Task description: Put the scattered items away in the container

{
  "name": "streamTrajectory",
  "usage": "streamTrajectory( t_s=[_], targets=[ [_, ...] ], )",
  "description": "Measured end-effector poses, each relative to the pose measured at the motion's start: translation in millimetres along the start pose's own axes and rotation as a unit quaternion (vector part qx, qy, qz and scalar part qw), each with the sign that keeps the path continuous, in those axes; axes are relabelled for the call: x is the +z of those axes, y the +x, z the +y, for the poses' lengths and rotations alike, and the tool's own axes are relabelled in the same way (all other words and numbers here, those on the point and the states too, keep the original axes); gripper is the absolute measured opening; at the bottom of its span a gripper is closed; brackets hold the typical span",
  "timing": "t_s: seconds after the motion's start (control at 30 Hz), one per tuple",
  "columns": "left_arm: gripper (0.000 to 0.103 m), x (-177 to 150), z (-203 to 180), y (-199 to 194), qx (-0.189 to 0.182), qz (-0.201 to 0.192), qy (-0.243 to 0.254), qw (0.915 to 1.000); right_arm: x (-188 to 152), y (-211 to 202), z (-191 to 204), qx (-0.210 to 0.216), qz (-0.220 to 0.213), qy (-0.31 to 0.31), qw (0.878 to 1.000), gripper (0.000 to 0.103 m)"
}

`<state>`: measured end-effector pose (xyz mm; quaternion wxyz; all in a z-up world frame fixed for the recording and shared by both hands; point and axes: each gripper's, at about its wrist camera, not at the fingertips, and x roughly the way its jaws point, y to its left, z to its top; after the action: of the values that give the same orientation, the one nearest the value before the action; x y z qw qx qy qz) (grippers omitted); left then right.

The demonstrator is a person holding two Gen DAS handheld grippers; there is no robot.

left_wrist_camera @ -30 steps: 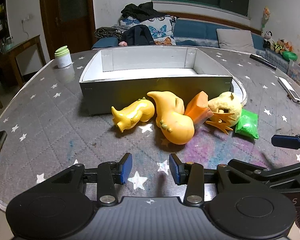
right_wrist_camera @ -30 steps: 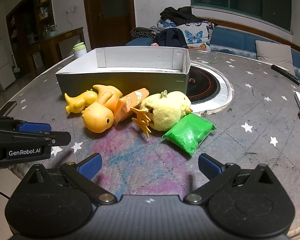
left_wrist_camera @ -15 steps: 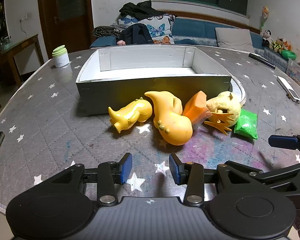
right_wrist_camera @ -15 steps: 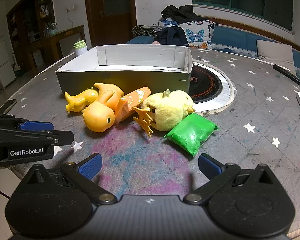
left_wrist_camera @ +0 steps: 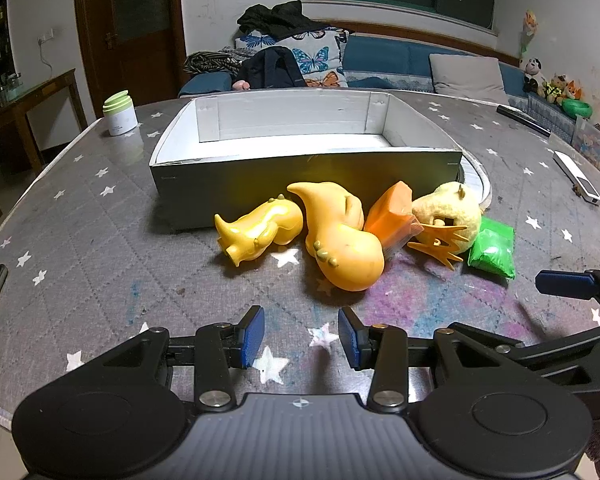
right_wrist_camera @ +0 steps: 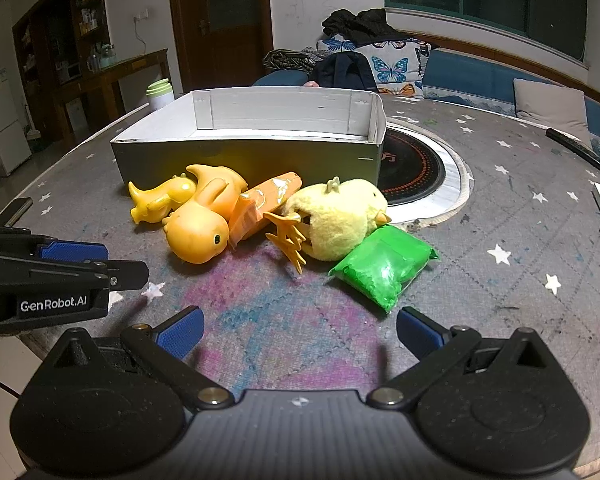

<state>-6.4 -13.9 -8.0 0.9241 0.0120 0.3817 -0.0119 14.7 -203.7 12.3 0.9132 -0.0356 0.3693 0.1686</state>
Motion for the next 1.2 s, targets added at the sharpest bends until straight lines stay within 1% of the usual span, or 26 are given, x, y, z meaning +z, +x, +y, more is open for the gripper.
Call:
streamTrajectory(
  t_s=[0.43,1.2],
  targets=[
    [0.043,1.1,-0.1,3.1,0.0,0.003,0.0,1.0,0.6,1.9,-0.2,0.003,0.002,0.0,1.0,0.103],
    [0.043,11.4,12.2,11.6,-0.004,0.012,-0.013,0.9998,10.8,8.3,9.6,0.023,-0.002,-0.015,1.0,0.103]
  ],
)
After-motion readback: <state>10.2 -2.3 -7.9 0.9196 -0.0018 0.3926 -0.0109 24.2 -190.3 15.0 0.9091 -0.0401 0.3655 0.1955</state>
